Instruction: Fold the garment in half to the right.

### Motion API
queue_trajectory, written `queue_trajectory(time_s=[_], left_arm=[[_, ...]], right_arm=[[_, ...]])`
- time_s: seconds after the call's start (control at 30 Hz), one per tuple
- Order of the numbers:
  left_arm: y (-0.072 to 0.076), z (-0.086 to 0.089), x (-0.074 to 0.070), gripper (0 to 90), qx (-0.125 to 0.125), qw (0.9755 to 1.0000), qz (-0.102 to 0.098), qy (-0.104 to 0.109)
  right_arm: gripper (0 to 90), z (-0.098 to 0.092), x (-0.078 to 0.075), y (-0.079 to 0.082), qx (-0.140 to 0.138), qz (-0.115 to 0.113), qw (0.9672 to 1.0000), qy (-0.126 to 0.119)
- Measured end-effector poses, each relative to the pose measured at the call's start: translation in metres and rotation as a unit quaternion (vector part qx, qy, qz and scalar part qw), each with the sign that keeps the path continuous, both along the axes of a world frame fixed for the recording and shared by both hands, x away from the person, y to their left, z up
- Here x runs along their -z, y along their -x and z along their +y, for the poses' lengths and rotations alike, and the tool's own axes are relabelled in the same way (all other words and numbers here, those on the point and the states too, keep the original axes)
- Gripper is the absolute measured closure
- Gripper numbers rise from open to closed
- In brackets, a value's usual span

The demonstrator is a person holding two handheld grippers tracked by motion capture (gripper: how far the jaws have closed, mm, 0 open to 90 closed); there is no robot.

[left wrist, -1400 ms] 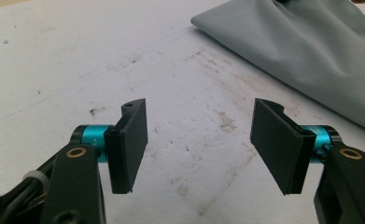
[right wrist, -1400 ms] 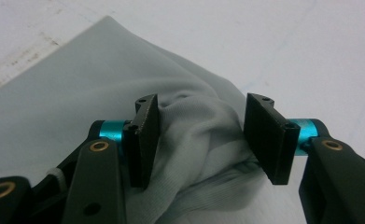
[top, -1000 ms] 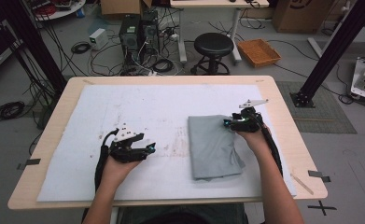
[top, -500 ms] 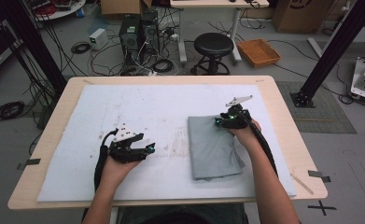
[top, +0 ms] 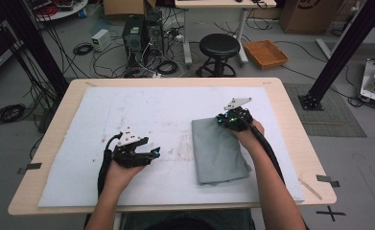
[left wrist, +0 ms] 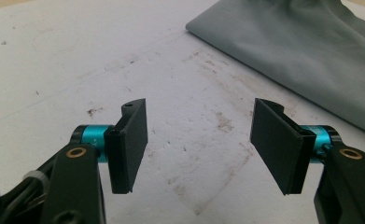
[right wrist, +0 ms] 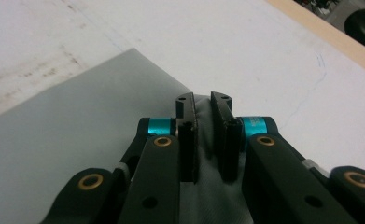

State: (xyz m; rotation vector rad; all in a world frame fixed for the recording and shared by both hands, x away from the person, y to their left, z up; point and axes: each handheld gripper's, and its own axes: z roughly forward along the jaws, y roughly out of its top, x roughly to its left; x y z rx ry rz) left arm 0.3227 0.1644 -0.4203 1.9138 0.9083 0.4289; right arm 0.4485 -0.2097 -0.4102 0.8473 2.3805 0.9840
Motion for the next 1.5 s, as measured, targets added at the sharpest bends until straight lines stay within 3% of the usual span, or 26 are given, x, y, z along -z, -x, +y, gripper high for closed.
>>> queue_trajectory(time_s=[0.03,0.1,0.13,0.2,0.23,0.27,0.37,0.4,0.47,0.57,0.67,0.77,0.83,0.9,0.97,1.0,1.07,1.17,1.3,1.33,1.37,1.5], left_arm=[[0.0,0.0,0.0,36.7,0.001,1.0,-0.001,-0.001],[0.0,0.0,0.0,36.7,0.001,1.0,0.0,0.0],[0.0,0.001,0.0,36.7,0.0,1.0,-0.001,-0.002],[0.0,0.002,0.001,36.7,-0.002,1.0,0.001,0.001],[-0.001,0.002,0.001,36.7,-0.003,1.0,0.001,0.001],[-0.001,0.003,0.001,36.7,-0.004,1.0,0.001,0.002],[-0.001,0.003,0.002,36.7,-0.005,1.0,0.002,0.002],[-0.001,0.003,0.001,36.7,-0.004,1.0,0.0,0.002],[0.0,0.002,0.001,36.7,-0.001,1.0,-0.001,0.001],[0.0,0.001,0.001,36.7,0.0,1.0,0.0,0.002],[0.0,0.001,0.002,36.7,-0.003,1.0,0.002,0.001],[-0.001,0.001,0.002,36.7,-0.004,1.0,0.002,0.003],[-0.001,0.001,0.003,36.7,-0.004,1.0,0.003,0.0],[-0.001,0.001,0.003,36.7,-0.004,1.0,0.003,0.0],[0.0,0.001,0.003,36.7,-0.002,1.0,0.003,0.0],[0.0,0.001,0.003,36.7,-0.002,1.0,0.003,-0.001],[0.0,0.001,0.003,36.7,-0.003,1.0,0.002,0.003],[0.0,0.003,0.002,36.7,-0.005,1.0,0.002,0.002],[0.0,0.005,0.002,36.7,-0.011,0.9999,-0.001,0.005],[0.0,0.005,0.001,36.7,-0.012,0.9999,-0.002,0.004],[0.0,0.006,0.001,36.7,-0.013,0.9999,-0.002,0.005],[0.001,0.005,0.001,36.7,-0.012,0.9999,-0.003,0.003]], right_arm=[[74.1,-0.003,0.005,-0.004,0.012,0.014,0.9998,0.004],[71.3,-0.006,0.007,-0.006,0.017,0.022,0.9996,0.001],[62.0,-0.013,0.009,-0.008,0.036,0.035,0.9987,-0.013],[61.4,-0.015,0.008,-0.008,0.04,0.036,0.9983,-0.019],[60.2,-0.018,0.007,-0.006,0.042,0.033,0.9982,-0.026],[58.2,-0.026,0.001,0.001,0.052,0.016,0.998,-0.034],[58.2,-0.033,-0.003,0.005,0.056,0.014,0.9974,-0.044],[56.9,-0.045,-0.003,0.007,0.069,0.018,0.9957,-0.059],[56.6,-0.049,-0.002,0.006,0.074,0.025,0.9947,-0.066],[55.0,-0.066,0.005,0.001,0.089,0.053,0.9891,-0.105],[59.2,-0.074,0.011,-0.002,0.092,0.073,0.9842,-0.133],[77.8,-0.073,0.012,-0.002,0.082,0.072,0.9863,-0.124],[85.9,-0.073,0.007,-0.001,0.084,0.05,0.9881,-0.119],[87.1,-0.075,0.004,0.001,0.104,0.028,0.9884,-0.107],[85.6,-0.08,0.002,0.001,0.114,0.028,0.9869,-0.111],[79.8,-0.083,0.002,0.003,0.114,0.031,0.9859,-0.119],[72.6,-0.085,0.0,0.009,0.114,0.031,0.9856,-0.121],[59.5,-0.083,-0.002,0.028,0.1,0.023,0.9884,-0.112],[53.6,-0.083,-0.002,0.059,0.08,0.01,0.9895,-0.12],[53.4,-0.083,0.001,0.073,0.067,0.016,0.9883,-0.136],[53.4,-0.083,0.001,0.073,0.067,0.016,0.9883,-0.136],[52.2,-0.076,0.011,0.099,0.039,0.028,0.9895,-0.136]])
